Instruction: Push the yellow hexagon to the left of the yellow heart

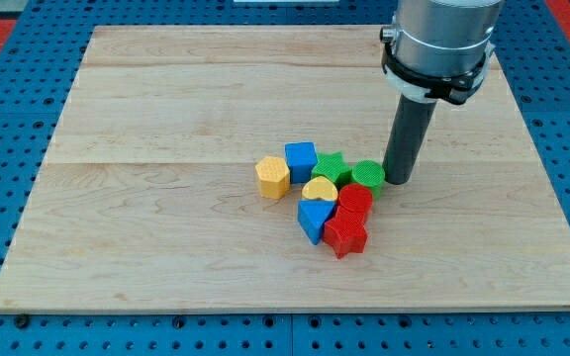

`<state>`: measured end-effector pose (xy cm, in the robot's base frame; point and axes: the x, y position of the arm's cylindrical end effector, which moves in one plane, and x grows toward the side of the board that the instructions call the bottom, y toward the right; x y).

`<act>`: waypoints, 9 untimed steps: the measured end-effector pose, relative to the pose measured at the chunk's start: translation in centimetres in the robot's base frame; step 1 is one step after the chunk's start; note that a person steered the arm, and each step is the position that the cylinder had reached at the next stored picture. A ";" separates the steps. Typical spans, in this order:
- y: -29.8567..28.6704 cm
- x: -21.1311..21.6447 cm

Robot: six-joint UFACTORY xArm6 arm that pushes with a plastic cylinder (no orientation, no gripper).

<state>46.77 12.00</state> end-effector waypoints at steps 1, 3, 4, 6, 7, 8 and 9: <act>0.4 -0.3; -6.4 -7.4; -14.4 -6.3; -16.3 -0.7; -16.1 2.3; -13.9 2.9; -14.4 4.8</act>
<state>51.54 -2.36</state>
